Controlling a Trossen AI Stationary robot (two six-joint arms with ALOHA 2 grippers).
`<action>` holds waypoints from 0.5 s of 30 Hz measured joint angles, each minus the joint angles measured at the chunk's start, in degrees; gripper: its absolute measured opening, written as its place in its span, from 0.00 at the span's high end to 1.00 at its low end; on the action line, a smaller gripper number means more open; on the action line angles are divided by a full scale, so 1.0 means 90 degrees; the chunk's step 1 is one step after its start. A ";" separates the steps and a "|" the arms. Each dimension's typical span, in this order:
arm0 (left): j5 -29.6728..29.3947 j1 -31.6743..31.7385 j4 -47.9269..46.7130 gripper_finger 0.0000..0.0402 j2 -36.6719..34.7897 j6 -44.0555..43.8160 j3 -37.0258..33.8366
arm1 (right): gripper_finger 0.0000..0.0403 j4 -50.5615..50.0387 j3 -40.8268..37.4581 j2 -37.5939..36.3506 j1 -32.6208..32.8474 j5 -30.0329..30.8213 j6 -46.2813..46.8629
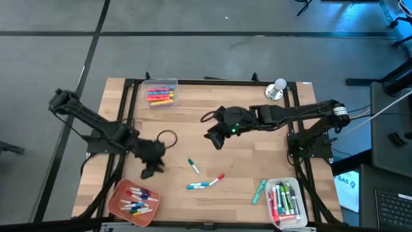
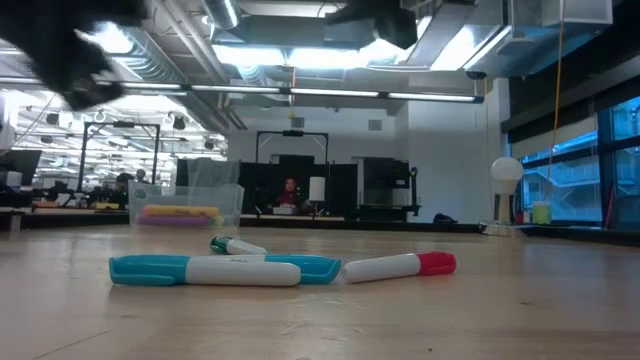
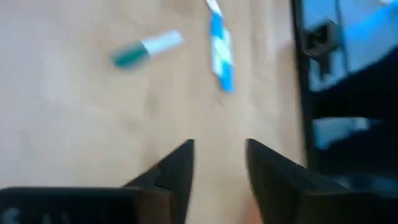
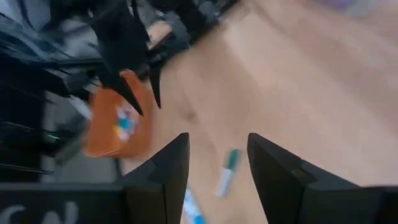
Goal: Pick & Place Markers
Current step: Put the bottom center pitch blue pen into the orange bin
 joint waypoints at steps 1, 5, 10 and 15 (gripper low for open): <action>-0.0170 0.0169 0.0075 0.65 0.0105 0.0370 0.0000 | 0.60 -0.0253 0.0002 -0.0002 0.0061 0.0124 -0.0155; -0.0502 0.0947 0.0889 0.65 0.0849 0.1945 0.0000 | 0.60 -0.2082 -0.0012 0.0180 0.0502 0.0686 -0.0256; -0.0347 0.1594 0.3077 0.65 0.2182 0.3452 0.0001 | 0.60 -0.2960 -0.0030 0.0637 0.0979 0.0643 -0.0655; 0.0418 0.1623 0.3991 0.65 0.3261 0.4497 0.0101 | 0.60 -0.2808 -0.0027 0.1050 0.1159 0.0465 -0.1116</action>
